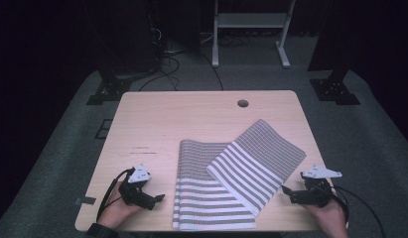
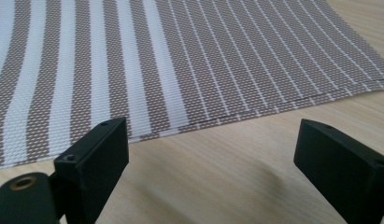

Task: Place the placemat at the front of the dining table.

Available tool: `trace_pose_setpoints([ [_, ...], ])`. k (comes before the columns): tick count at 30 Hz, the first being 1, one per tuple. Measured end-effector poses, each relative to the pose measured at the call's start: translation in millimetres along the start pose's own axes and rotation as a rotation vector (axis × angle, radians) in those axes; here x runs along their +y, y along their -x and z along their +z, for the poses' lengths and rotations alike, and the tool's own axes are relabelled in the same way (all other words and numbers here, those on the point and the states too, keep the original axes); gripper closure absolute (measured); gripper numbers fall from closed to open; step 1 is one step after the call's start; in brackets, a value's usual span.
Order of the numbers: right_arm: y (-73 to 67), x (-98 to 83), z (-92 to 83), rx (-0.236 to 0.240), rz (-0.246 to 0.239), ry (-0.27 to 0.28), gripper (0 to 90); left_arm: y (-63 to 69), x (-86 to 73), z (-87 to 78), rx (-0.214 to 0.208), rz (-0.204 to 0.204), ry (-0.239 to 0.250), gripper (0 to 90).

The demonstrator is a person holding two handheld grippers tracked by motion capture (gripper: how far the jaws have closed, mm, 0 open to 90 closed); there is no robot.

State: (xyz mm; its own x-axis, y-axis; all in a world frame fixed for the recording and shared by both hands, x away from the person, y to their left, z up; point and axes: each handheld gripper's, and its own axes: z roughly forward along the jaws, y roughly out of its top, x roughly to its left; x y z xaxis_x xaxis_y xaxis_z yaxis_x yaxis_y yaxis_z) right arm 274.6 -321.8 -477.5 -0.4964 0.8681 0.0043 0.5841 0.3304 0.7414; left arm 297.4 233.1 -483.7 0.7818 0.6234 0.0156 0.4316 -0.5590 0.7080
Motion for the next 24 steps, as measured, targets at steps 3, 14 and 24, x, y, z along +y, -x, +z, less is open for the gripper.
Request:
trace_pose_setpoints([
  [3,6.8,2.8,0.5,-0.016,0.02,-0.001,9.3,-0.3,-0.5,0.0,-0.003,0.002,0.004,0.0],
  [14,22.8,16.9,3.7,-0.073,0.052,0.003,15.7,-0.5,-0.5,0.1,-0.004,0.003,0.004,0.0],
  [24,37.5,32.7,15.1,-0.135,0.054,0.005,22.8,-0.7,-0.4,0.1,-0.004,0.003,0.004,0.0],
])
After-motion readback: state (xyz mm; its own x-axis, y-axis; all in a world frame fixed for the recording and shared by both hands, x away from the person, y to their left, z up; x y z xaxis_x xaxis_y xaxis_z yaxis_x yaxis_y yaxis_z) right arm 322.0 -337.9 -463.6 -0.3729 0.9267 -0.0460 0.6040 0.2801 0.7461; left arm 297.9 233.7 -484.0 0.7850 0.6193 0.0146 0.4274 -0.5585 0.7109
